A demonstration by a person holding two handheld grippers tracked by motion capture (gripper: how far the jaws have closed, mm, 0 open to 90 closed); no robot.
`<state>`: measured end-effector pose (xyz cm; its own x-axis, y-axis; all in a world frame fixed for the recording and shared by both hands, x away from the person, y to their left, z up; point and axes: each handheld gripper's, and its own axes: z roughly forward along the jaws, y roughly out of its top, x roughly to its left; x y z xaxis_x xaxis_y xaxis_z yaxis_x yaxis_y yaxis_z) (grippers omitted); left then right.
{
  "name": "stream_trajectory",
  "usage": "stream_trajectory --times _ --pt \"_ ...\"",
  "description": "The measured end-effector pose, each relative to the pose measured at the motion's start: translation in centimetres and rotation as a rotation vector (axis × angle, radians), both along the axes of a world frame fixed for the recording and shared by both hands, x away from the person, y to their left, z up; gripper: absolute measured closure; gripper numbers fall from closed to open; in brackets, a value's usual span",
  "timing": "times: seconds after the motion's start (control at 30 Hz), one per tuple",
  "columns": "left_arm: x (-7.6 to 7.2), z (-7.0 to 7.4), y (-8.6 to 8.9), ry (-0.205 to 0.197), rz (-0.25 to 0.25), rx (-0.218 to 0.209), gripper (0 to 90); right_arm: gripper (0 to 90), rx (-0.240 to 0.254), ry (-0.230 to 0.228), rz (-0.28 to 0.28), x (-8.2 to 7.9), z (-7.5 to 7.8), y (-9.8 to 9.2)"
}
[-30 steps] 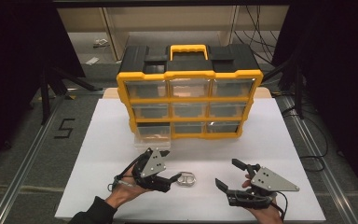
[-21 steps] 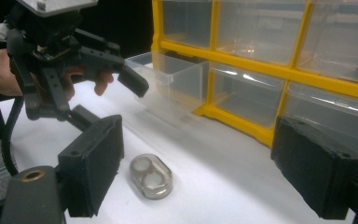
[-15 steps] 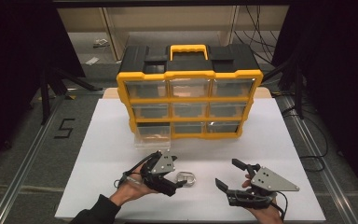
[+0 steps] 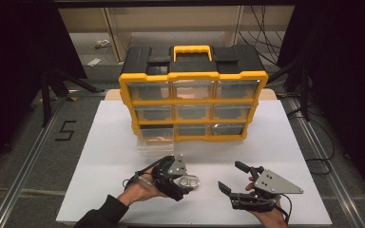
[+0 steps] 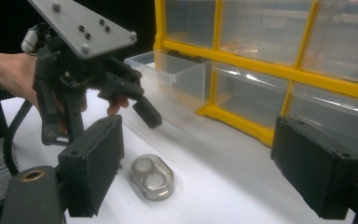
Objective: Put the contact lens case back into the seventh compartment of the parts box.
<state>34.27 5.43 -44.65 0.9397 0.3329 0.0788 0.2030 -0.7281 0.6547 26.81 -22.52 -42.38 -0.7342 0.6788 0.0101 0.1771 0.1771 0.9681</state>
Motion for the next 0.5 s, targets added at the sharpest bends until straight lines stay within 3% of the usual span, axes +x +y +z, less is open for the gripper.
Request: stream_trajectory --times 0.07,0.27,0.5 --pt "0.1 -0.1 -0.1 0.005 0.0 0.004 19.1 18.0 -0.002 0.0 0.003 0.0 0.0 0.0" --pt "0.6 -0.7 -0.9 0.034 -0.033 0.069 19.1 18.1 -0.005 -0.006 0.006 -0.1 0.0 0.3" --pt "1.0 -1.3 -1.7 0.053 -0.063 0.101 19.3 18.1 -0.004 -0.004 0.003 0.0 0.0 0.2"
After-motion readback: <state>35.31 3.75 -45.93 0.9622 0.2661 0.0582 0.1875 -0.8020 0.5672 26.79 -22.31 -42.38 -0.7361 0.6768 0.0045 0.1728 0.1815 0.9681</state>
